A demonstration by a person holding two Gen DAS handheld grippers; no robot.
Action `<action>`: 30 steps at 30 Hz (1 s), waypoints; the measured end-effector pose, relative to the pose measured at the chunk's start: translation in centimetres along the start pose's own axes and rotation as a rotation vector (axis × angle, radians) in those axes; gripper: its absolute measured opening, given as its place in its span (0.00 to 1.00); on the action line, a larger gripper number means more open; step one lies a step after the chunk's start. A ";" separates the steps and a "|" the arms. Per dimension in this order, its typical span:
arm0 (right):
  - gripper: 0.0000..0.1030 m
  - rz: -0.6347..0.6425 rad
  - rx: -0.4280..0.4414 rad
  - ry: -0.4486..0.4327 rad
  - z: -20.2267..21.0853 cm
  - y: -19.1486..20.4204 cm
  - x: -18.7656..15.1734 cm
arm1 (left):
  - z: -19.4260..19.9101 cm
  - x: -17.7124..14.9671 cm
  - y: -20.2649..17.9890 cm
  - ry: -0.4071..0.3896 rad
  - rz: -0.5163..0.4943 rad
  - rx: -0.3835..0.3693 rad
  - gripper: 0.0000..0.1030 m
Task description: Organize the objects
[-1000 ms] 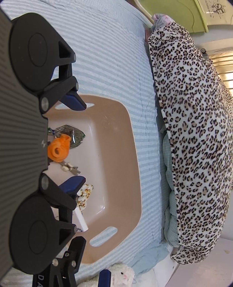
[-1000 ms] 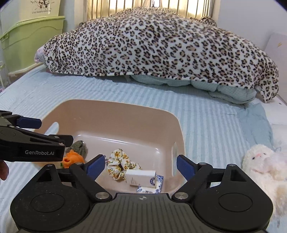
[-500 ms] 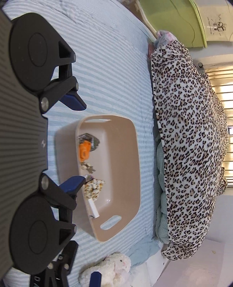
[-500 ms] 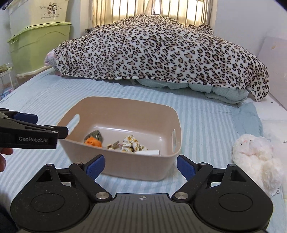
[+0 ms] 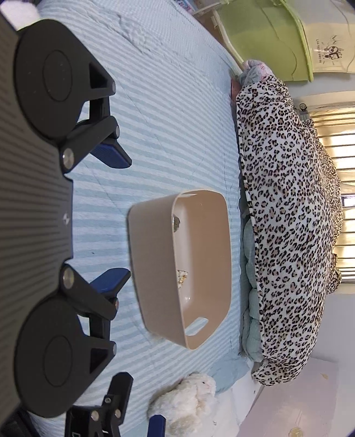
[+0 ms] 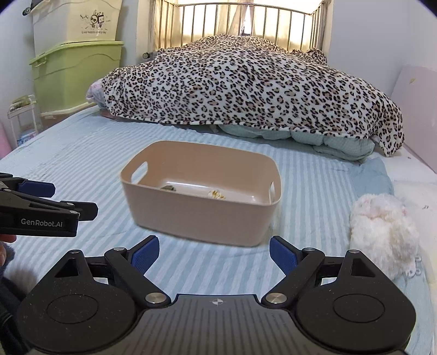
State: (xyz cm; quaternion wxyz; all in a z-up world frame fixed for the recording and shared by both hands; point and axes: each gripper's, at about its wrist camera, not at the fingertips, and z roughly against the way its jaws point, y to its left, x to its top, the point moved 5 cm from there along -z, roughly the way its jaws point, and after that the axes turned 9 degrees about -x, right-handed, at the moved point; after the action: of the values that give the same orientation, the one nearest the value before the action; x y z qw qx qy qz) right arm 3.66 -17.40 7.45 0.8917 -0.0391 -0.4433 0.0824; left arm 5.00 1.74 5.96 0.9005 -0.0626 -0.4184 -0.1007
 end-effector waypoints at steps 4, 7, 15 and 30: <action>0.87 -0.031 0.004 -0.014 1.6 0.1 -1.5 | 1.2 -1.1 0.1 0.001 0.017 -0.026 0.78; 0.87 -0.058 0.015 -0.006 2.3 -0.1 -2.7 | 2.1 -2.0 -0.1 -0.004 0.014 -0.030 0.78; 0.87 -0.069 -0.006 -0.010 4.5 -1.3 -5.4 | 4.7 -4.1 -0.5 -0.017 0.017 -0.049 0.78; 0.87 -0.091 -0.024 -0.017 6.8 -2.0 -7.8 | 6.9 -6.9 -1.0 -0.012 0.019 -0.081 0.78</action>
State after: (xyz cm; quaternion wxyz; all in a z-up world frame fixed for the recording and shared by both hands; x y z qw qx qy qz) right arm -6.17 -20.80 5.69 0.8903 -0.0286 -0.4531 0.0367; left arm -4.64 3.04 5.15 0.8957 -0.1033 -0.4187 -0.1087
